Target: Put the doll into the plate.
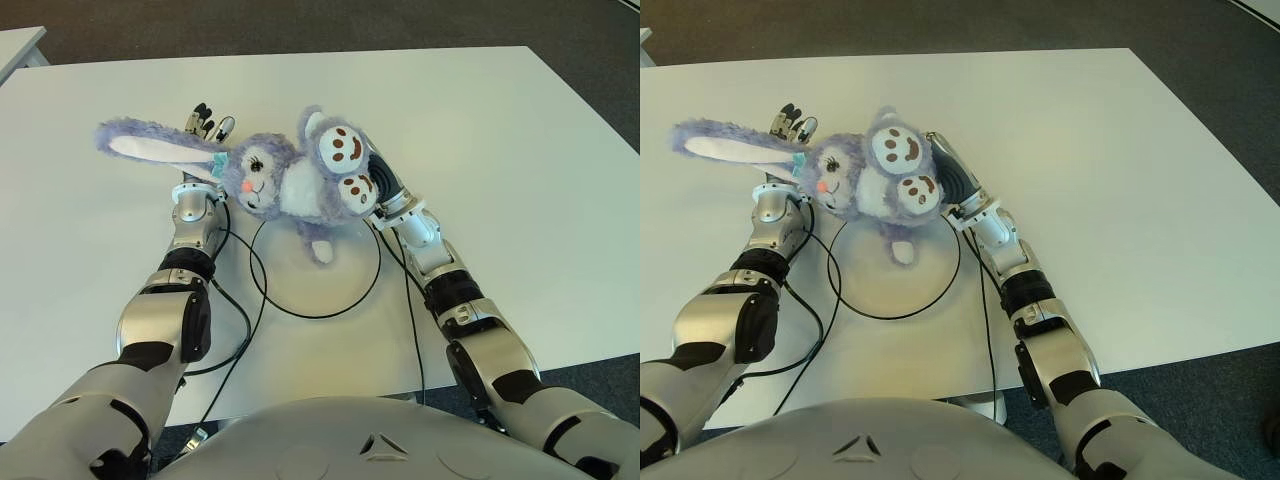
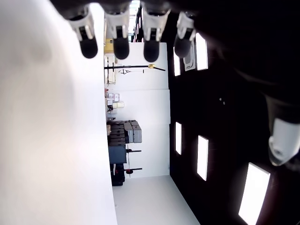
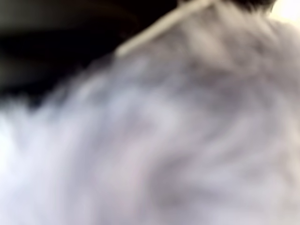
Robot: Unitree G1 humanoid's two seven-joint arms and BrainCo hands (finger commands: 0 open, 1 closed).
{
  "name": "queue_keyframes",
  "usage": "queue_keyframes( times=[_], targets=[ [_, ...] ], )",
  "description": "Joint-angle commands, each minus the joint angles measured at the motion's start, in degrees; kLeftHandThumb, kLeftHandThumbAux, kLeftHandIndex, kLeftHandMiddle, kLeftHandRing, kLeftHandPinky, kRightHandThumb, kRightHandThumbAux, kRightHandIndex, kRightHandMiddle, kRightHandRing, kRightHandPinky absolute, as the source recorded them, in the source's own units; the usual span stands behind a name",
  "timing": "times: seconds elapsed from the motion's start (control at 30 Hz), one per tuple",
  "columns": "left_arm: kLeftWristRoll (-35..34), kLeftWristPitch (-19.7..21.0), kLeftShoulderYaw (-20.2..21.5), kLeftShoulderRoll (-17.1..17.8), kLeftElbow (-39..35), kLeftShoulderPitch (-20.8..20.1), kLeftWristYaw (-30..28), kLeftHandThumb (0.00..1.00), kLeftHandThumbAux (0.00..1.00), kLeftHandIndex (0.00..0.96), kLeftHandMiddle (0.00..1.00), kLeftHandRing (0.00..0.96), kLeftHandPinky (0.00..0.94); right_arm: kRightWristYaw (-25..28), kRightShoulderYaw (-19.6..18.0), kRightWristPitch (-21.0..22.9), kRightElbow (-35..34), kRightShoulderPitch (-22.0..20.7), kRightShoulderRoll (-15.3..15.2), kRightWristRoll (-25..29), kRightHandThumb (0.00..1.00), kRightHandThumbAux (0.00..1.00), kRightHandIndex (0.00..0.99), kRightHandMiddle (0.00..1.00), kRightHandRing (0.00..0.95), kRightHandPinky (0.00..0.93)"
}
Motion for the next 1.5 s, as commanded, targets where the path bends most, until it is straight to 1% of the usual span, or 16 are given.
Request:
queue_keyframes(
  times=[0.03,0.07,0.17,0.2,0.23,0.3,0.33,0.37,0.4,0.5,0.63,0.73,1.13,1.5],
  targets=[
    [0.6,2.2,-0.4,-1.7,2.9,4.0,0.6,0.0,0.511,0.019,0.089,0.047,0.0,-0.9,0.5,-1.9,3.2,0.1,0.4,-1.1,0.677,0.721,0.407,0.321,0.295,0.257],
    [0.6,2.2,-0.4,-1.7,2.9,4.0,0.6,0.0,0.512,0.02,0.091,0.049,0.0,-1.1,0.5,-2.1,3.5,0.0,0.5,-1.1,0.674,0.722,0.403,0.293,0.266,0.219],
    [0.6,2.2,-0.5,-1.7,2.8,4.0,0.6,0.0,0.513,0.019,0.092,0.05,0.0,-1.3,0.6,-2.3,4.0,-0.1,0.7,-1.0,0.671,0.722,0.399,0.262,0.238,0.185],
    [0.6,2.2,-0.5,-1.7,2.8,4.0,0.6,0.0,0.512,0.018,0.092,0.05,0.0,-1.3,0.6,-2.3,4.1,-0.1,0.7,-0.9,0.457,0.605,0.241,0.237,0.215,0.162],
    [0.6,2.1,-0.5,-1.7,2.8,4.1,0.7,0.0,0.512,0.017,0.092,0.05,0.0,-1.4,0.5,-2.1,4.1,0.0,0.7,-0.9,0.4,0.576,0.201,0.23,0.209,0.156],
    [0.6,2.1,-0.5,-1.7,2.8,4.1,0.7,0.0,0.511,0.016,0.093,0.05,0.0,-1.5,0.5,-1.8,4.0,0.0,0.7,-1.1,0.377,0.546,0.149,0.187,0.164,0.111],
    [0.6,2.1,-0.5,-1.7,2.8,4.1,0.7,0.0,0.51,0.016,0.095,0.051,0.0,-1.6,0.5,-1.7,4.0,0.1,0.7,-1.1,0.371,0.537,0.129,0.169,0.144,0.088],
    [0.6,2.1,-0.5,-1.7,2.8,4.1,0.7,0.0,0.51,0.016,0.095,0.051,0.0,-1.8,0.5,-1.6,4.0,0.1,0.6,-1.2,0.37,0.536,0.126,0.166,0.14,0.084],
    [0.6,2.1,-0.5,-1.7,2.8,4.1,0.7,0.0,0.507,0.016,0.094,0.049,0.0,-1.9,0.5,-1.6,4.0,0.1,0.6,-1.3,0.365,0.527,0.104,0.139,0.109,0.055],
    [0.7,2.2,-0.5,-1.7,2.8,4.0,0.7,0.0,0.505,0.017,0.092,0.047,0.0,-2.2,0.5,-1.5,4.1,0.2,0.5,-1.6,0.355,0.518,0.078,0.11,0.078,0.039],
    [0.7,2.3,-0.5,-1.7,2.8,4.0,0.8,0.0,0.503,0.017,0.09,0.045,0.0,-2.4,0.5,-1.5,4.2,0.1,0.5,-1.9,0.349,0.514,0.065,0.096,0.063,0.035],
    [0.7,2.3,-0.5,-1.7,2.8,4.0,0.8,0.0,0.5,0.02,0.092,0.048,0.0,-2.5,0.6,-1.5,4.3,0.1,0.4,-2.1,0.333,0.506,0.046,0.082,0.047,0.001],
    [0.5,2.2,-0.3,-1.8,2.7,4.0,0.3,0.0,0.5,0.012,0.093,0.047,0.0,-3.0,0.8,-2.5,5.3,-0.4,0.2,-2.5,0.309,0.488,0.018,0.059,0.03,0.0],
    [0.2,2.4,-0.1,-1.9,2.9,3.8,0.2,0.0,0.502,0.017,0.091,0.042,0.0,-3.4,0.9,-3.7,6.7,-1.0,0.1,-2.7,0.333,0.49,0.002,0.046,0.018,0.0]
  ],
)
